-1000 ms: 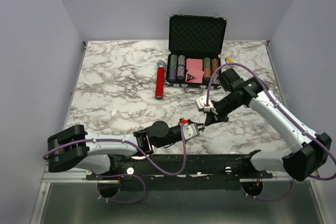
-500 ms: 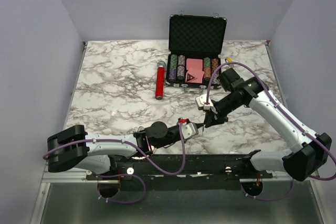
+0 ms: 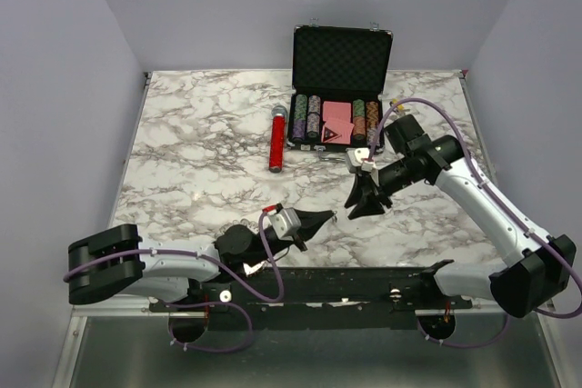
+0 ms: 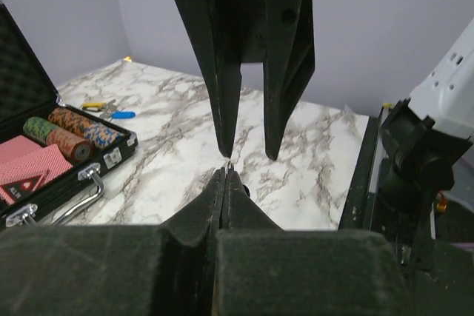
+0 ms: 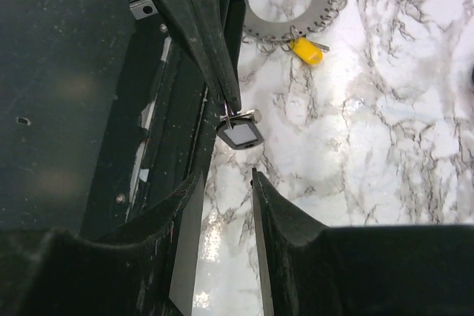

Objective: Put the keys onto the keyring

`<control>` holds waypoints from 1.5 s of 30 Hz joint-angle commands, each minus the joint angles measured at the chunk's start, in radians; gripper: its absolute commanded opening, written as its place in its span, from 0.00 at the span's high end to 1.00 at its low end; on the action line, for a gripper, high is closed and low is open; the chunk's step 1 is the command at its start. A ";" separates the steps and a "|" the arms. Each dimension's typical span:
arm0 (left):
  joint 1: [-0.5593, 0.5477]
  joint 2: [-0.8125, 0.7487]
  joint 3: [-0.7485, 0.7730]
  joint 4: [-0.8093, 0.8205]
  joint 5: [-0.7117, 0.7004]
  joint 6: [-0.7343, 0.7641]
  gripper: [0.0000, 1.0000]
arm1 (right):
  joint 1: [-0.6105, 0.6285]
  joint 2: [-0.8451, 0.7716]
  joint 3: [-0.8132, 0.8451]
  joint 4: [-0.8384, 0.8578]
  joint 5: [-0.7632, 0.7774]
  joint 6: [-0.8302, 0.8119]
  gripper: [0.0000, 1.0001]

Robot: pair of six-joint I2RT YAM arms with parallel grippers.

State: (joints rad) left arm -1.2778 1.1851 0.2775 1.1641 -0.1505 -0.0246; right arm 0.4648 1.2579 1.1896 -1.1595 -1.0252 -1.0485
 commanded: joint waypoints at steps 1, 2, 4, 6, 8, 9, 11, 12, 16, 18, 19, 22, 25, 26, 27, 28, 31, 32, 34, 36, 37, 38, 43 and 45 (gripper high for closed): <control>-0.003 0.004 -0.018 0.167 -0.015 -0.047 1.00 | 0.000 0.009 -0.024 0.060 -0.151 -0.015 0.59; -0.003 0.010 -0.018 0.180 -0.014 -0.049 1.00 | 0.000 0.018 -0.019 0.051 -0.171 -0.027 0.59; -0.002 0.022 -0.020 0.206 -0.014 -0.057 1.00 | 0.000 0.038 -0.013 0.040 -0.205 -0.045 0.59; -0.003 0.030 -0.020 0.220 -0.012 -0.060 1.00 | 0.000 0.051 -0.015 0.027 -0.234 -0.068 0.59; -0.003 0.036 -0.017 0.220 -0.011 -0.063 1.00 | 0.000 0.057 -0.016 0.029 -0.252 -0.070 0.60; -0.002 0.038 -0.015 0.223 -0.008 -0.064 1.00 | 0.000 0.061 -0.015 0.030 -0.262 -0.070 0.60; -0.002 0.042 -0.014 0.227 -0.008 -0.066 1.00 | 0.000 0.064 -0.010 0.027 -0.277 -0.071 0.61; -0.002 0.045 -0.012 0.229 -0.008 -0.066 1.00 | 0.000 0.066 -0.007 0.026 -0.282 -0.071 0.62; -0.003 0.054 -0.011 0.239 -0.009 -0.067 1.00 | 0.000 0.069 -0.012 0.027 -0.294 -0.071 0.65; -0.002 0.059 -0.009 0.244 -0.011 -0.069 1.00 | 0.000 0.069 -0.019 0.034 -0.297 -0.070 0.67; -0.003 0.062 -0.009 0.246 -0.012 -0.070 1.00 | 0.000 0.067 -0.021 0.034 -0.300 -0.067 0.68; -0.003 0.067 -0.011 0.256 -0.017 -0.071 1.00 | 0.000 0.070 -0.027 0.041 -0.303 -0.061 0.74; -0.002 0.070 -0.009 0.267 -0.020 -0.071 1.00 | 0.000 0.072 -0.033 0.049 -0.305 -0.053 0.77; -0.002 0.071 -0.009 0.266 -0.020 -0.071 1.00 | -0.002 0.071 -0.036 0.056 -0.305 -0.047 0.77; -0.003 0.071 -0.008 0.270 -0.020 -0.071 1.00 | 0.000 0.071 -0.041 0.061 -0.303 -0.042 0.77; -0.003 0.071 -0.009 0.272 -0.021 -0.072 1.00 | -0.002 0.071 -0.044 0.069 -0.300 -0.038 0.77; -0.003 0.070 -0.011 0.275 -0.023 -0.072 1.00 | 0.000 0.064 -0.054 0.089 -0.294 -0.021 0.77; -0.003 0.068 -0.011 0.279 -0.024 -0.072 1.00 | -0.002 0.064 -0.056 0.092 -0.292 -0.016 0.77; -0.002 0.068 -0.014 0.282 -0.026 -0.072 1.00 | 0.000 0.061 -0.059 0.096 -0.291 -0.010 0.77; -0.002 0.068 -0.012 0.284 -0.026 -0.072 1.00 | 0.000 0.061 -0.061 0.098 -0.294 -0.008 0.83; -0.003 0.068 -0.011 0.284 -0.026 -0.074 1.00 | 0.000 0.058 -0.059 0.098 -0.299 -0.008 0.88; -0.002 0.068 -0.012 0.286 -0.026 -0.074 1.00 | 0.000 0.058 -0.059 0.096 -0.302 -0.008 0.93; -0.002 0.070 -0.011 0.282 -0.027 -0.075 1.00 | 0.000 0.063 -0.036 0.075 -0.293 0.001 0.99; -0.003 0.064 -0.017 0.278 -0.044 -0.074 1.00 | 0.000 0.067 -0.013 0.086 -0.232 0.060 0.99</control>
State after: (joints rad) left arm -1.2778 1.2480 0.2707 1.3128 -0.1509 -0.0883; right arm 0.4644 1.3220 1.1423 -1.0752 -1.2877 -1.0607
